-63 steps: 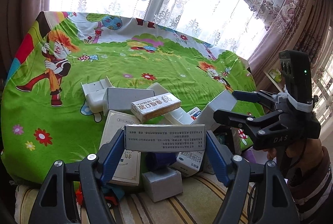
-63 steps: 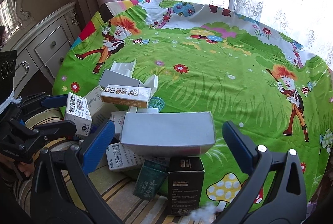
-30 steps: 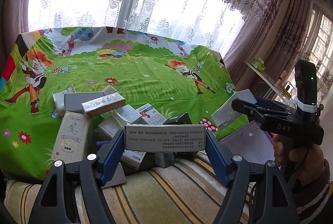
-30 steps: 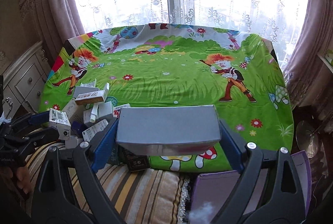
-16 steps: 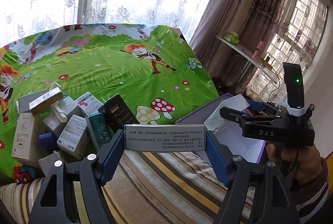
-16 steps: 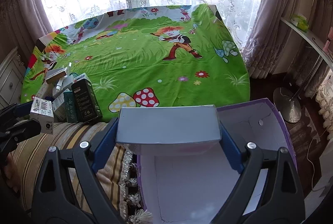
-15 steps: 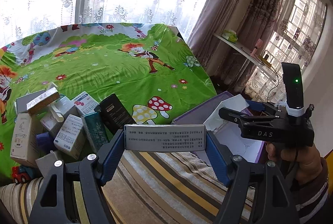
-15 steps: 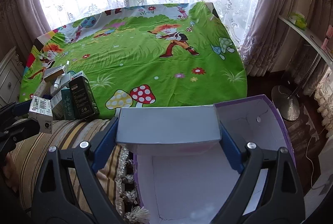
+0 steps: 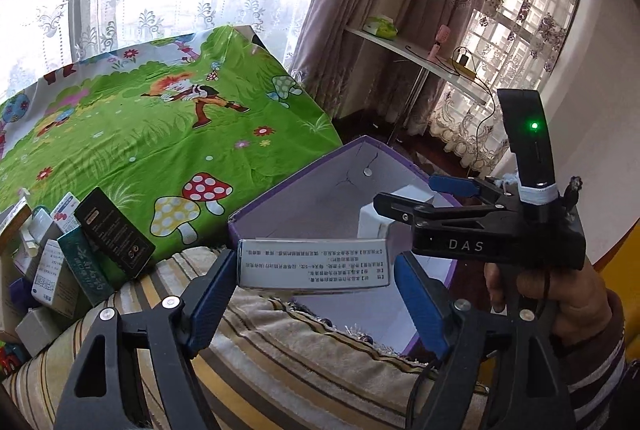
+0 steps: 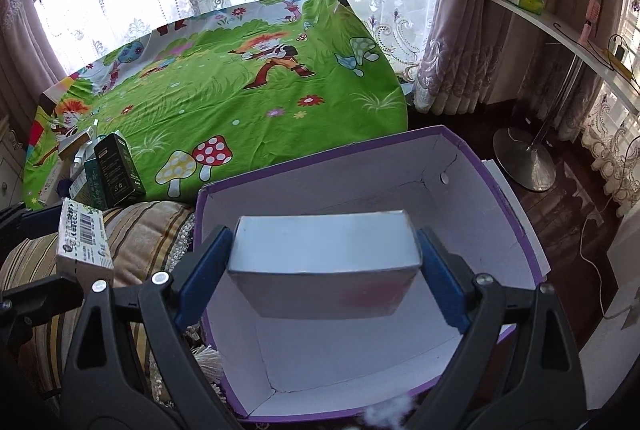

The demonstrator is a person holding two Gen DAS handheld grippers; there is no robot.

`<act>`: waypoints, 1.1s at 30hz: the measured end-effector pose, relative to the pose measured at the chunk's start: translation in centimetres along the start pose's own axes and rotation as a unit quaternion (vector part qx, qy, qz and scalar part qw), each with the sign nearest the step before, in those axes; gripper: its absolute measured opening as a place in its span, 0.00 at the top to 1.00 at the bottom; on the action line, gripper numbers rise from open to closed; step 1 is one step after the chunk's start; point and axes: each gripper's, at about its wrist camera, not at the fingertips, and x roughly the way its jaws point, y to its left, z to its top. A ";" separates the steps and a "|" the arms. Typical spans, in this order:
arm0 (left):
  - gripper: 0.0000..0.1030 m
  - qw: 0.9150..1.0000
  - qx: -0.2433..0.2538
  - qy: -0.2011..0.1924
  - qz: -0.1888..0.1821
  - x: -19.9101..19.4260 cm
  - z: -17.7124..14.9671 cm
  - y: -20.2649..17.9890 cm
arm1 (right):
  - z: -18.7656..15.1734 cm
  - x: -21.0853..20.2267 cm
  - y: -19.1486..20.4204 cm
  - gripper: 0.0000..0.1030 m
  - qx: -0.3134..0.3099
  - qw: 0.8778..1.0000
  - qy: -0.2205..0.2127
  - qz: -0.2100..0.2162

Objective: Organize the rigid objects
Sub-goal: 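Carry both boxes over the purple storage box and open both tools to drop them, then move both open tools back toward the box pile on the bed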

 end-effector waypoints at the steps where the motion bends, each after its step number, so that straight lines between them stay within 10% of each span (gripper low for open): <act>1: 0.17 1.000 0.001 0.000 -0.002 0.1 0.0 -0.2 | 0.0 0.0 -0.3 0.07 0.006 1.000 -0.001 -0.005; 14: 0.17 0.998 -0.027 -0.037 0.043 -1.9 -0.1 1.5 | 0.2 -1.3 -0.5 0.05 0.001 0.999 -0.038 -0.038; 33: 0.17 0.987 -0.108 -0.077 0.090 -8.7 -3.8 10.2 | 0.3 -0.3 5.6 0.05 -0.038 0.997 -0.016 0.065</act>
